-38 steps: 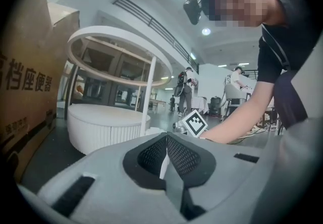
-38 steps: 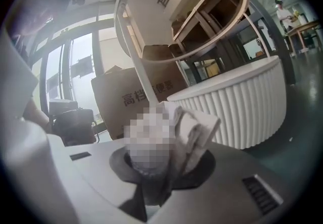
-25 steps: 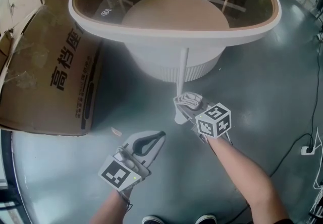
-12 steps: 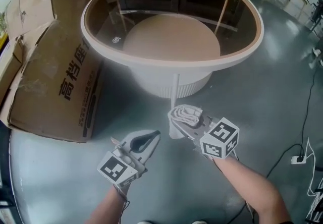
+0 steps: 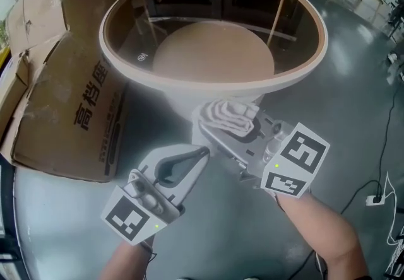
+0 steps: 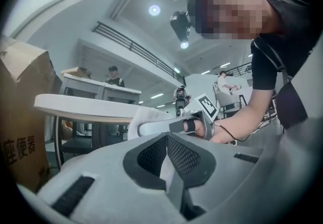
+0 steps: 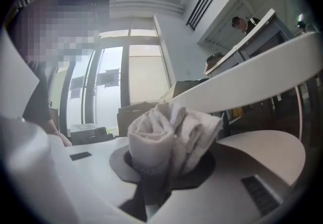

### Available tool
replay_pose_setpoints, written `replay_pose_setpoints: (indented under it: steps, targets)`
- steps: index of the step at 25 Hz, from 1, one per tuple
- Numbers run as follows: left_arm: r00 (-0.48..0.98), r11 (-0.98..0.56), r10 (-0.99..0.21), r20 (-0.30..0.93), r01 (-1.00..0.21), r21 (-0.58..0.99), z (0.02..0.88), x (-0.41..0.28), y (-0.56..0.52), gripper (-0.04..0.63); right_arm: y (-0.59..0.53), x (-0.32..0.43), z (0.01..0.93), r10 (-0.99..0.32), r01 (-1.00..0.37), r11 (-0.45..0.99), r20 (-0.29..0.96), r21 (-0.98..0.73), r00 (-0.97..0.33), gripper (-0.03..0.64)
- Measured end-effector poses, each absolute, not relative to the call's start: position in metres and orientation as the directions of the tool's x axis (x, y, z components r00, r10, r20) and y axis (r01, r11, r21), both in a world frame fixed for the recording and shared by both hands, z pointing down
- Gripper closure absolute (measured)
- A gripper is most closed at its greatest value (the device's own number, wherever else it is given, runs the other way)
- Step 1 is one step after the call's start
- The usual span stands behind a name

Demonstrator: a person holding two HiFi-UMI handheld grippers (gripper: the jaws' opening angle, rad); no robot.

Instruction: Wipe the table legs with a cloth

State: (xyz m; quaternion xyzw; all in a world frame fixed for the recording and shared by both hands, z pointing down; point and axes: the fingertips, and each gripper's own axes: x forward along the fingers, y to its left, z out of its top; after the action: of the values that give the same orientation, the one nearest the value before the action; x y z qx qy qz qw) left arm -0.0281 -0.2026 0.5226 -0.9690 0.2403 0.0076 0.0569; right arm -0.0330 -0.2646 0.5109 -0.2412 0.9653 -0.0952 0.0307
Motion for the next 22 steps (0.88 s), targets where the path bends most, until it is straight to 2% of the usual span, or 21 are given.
replay_pose_setpoints:
  steps: [10,19,22]
  targets:
    - [0.877,-0.879,-0.476,0.063,-0.476,-0.017,0.580,-0.032,-0.196,0.591,-0.269,-0.025,0.590,-0.460,-0.470,0.810,0.116,-0.349,-0.880,0.541]
    - [0.860,-0.859,-0.493,0.131,-0.505,0.085,0.641,-0.040,-0.183,0.591,-0.274,-0.006,0.701,-0.502,-0.567,0.715,0.265,-0.408,-0.823,0.541]
    - [0.864,-0.862,-0.478,0.159,-0.496,0.103,0.655,-0.040,-0.173,0.591,-0.281,0.000,0.722,-0.532,-0.594,0.694,0.266,-0.407,-0.804,0.541]
